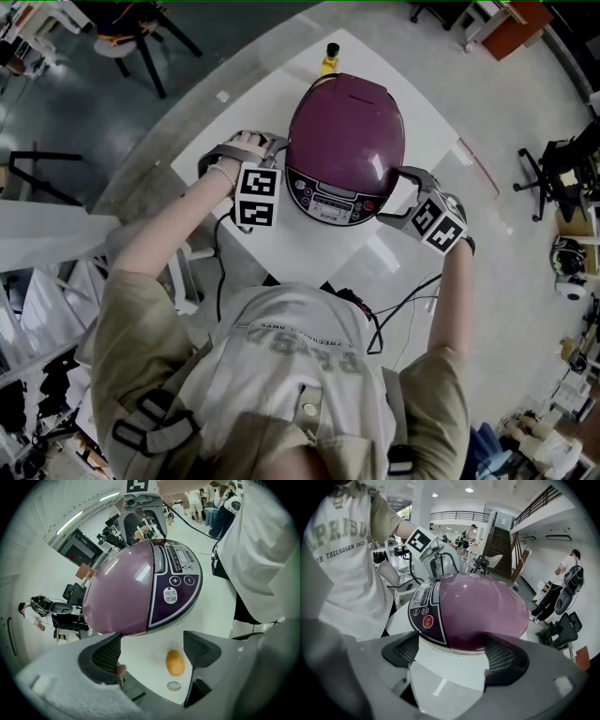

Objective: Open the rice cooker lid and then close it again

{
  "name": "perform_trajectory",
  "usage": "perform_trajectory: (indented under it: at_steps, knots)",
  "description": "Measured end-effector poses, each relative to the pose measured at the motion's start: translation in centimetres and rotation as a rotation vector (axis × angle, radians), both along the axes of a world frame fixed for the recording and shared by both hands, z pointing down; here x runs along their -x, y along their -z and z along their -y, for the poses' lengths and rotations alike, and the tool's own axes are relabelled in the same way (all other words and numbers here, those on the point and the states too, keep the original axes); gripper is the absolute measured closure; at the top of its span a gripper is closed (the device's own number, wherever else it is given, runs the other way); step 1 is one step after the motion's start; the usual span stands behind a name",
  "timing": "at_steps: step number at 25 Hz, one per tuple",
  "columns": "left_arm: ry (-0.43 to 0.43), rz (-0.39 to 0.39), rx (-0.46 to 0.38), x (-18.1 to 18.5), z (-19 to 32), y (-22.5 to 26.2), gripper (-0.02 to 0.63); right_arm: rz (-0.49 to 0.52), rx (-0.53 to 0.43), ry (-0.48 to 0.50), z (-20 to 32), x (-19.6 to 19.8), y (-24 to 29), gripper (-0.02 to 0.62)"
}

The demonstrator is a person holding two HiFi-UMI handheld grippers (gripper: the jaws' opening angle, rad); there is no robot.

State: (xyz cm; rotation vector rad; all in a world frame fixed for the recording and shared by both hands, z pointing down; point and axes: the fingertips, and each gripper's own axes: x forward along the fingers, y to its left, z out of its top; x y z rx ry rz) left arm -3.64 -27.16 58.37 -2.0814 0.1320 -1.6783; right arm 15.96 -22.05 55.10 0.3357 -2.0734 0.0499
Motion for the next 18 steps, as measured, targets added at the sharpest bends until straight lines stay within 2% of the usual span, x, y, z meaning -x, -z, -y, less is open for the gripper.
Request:
perform_trajectory:
  at_steps: [9, 18]
  knots:
    - [-0.021, 0.055, -0.009, 0.17, 0.26, -0.19, 0.179, -0.007, 0.011, 0.001, 0.22, 0.36, 0.08, 0.167]
    - [0.016, -0.028, 0.032, -0.01, -0.03, 0.08, 0.179, 0.022, -0.012, -0.014, 0.1, 0.17, -0.12, 0.167]
